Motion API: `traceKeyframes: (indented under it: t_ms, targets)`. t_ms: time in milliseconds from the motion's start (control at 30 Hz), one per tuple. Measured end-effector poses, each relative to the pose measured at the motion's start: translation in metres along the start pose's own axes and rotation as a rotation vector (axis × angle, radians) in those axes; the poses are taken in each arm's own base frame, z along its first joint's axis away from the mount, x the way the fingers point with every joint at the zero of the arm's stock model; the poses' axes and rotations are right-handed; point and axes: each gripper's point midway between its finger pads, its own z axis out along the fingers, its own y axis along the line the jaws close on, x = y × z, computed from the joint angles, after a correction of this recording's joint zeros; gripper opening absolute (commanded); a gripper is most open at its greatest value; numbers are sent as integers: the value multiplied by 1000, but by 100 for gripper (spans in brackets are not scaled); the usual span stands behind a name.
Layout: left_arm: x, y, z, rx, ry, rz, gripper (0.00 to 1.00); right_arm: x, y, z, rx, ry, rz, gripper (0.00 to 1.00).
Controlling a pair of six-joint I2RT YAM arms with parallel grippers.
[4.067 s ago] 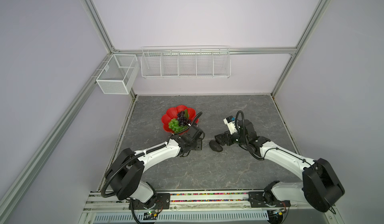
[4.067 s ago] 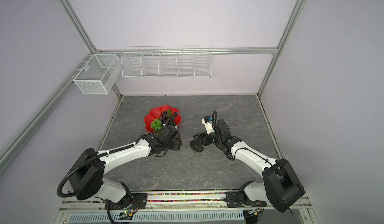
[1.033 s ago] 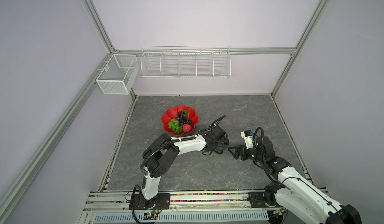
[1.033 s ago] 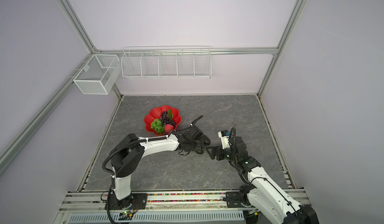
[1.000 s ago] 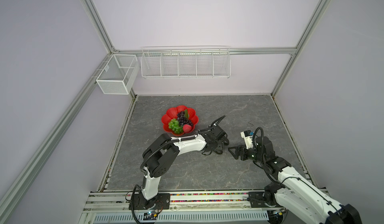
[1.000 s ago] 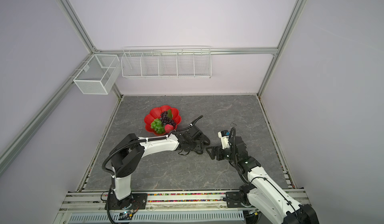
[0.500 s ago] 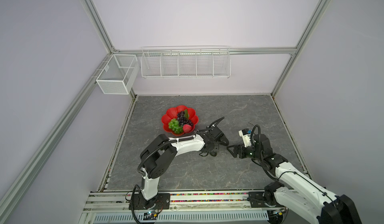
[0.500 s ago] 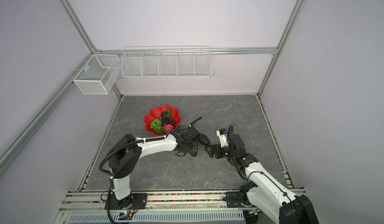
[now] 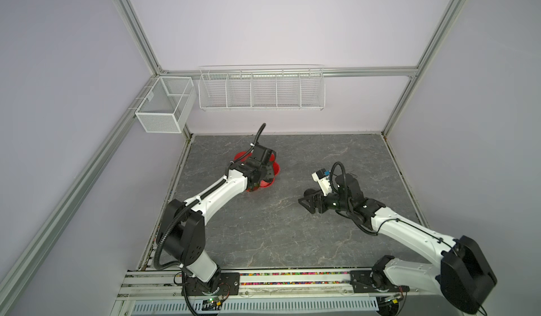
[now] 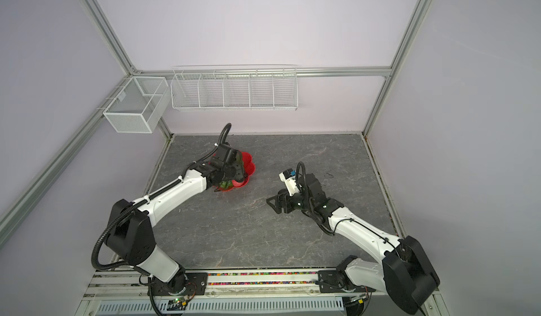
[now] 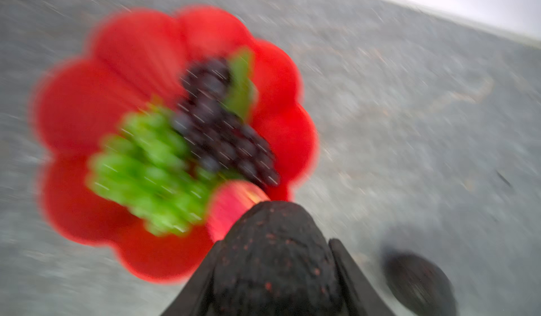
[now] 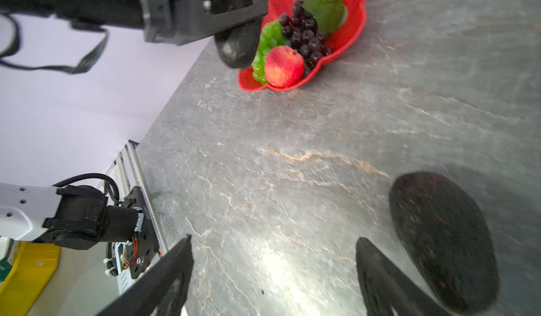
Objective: Place and organize the fake fruits in the fruit bowl
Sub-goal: 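Carry the avocado with the left gripper and release it into the bowl, then return the left gripper to the second avocado and grasp it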
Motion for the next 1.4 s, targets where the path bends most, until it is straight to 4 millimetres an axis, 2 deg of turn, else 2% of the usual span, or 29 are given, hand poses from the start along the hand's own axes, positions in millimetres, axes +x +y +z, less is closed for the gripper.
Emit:
traceKeyframes:
  t_ms: [100, 267, 400, 567, 767, 1167, 1300, 1333, 1400]
  targets:
    - [-30, 38, 19, -98, -19, 0, 45, -7, 6, 12, -17, -2, -15, 88]
    - [-57, 75, 66, -188, 9, -16, 45, -3, 3, 22, -16, 17, -9, 88]
    - [-63, 93, 101, -237, 31, -31, 45, -1, 4, 23, -14, 24, -10, 88]
    - [-65, 95, 119, -263, 46, -28, 48, -2, 4, 17, 2, 20, -22, 88]
    - [-68, 93, 121, -259, 47, -29, 62, -8, 8, 9, 10, -8, -48, 88]
    - [-67, 94, 119, -258, 48, -28, 65, -3, 2, 9, 36, 10, -44, 88]
    - [-59, 88, 97, -217, 46, -24, 65, -8, -12, 0, 101, -18, -25, 88]
    - [-58, 85, 90, -205, 43, -21, 65, -9, -20, -5, 125, -28, -8, 88]
    - [-55, 66, 70, -160, 28, -1, 65, -12, -45, -18, 200, -49, 44, 88]
